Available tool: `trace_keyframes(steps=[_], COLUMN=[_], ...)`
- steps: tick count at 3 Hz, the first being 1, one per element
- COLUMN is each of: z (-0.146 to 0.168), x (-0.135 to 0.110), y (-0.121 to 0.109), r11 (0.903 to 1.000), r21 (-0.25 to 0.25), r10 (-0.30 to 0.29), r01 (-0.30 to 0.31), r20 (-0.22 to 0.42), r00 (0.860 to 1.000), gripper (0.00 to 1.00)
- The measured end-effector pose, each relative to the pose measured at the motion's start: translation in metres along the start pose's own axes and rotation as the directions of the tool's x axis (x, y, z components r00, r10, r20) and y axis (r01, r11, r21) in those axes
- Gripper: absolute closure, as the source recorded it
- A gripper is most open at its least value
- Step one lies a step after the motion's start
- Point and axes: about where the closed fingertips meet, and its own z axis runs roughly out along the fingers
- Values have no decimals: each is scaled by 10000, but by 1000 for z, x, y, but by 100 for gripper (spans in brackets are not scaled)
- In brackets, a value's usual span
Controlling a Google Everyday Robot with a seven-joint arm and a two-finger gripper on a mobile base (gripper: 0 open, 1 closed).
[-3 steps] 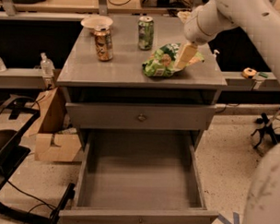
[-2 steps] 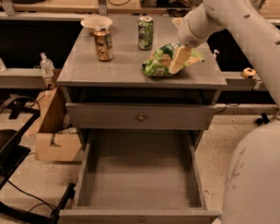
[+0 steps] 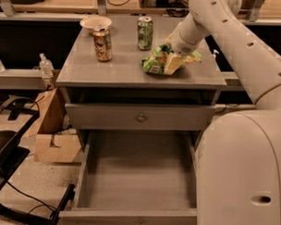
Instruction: Place green rice chip bag into middle drawer
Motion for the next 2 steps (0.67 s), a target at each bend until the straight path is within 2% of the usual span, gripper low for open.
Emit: trace_keyframes(steps=[1,2], z=[3,4], x=[0,0], y=[2,2], r11=[10000,9999], r21=[-78,-106], r10=[-3,-7], r01=[3,6], r20=[-8,-5], r00=[10000,10000], gripper=[77,99])
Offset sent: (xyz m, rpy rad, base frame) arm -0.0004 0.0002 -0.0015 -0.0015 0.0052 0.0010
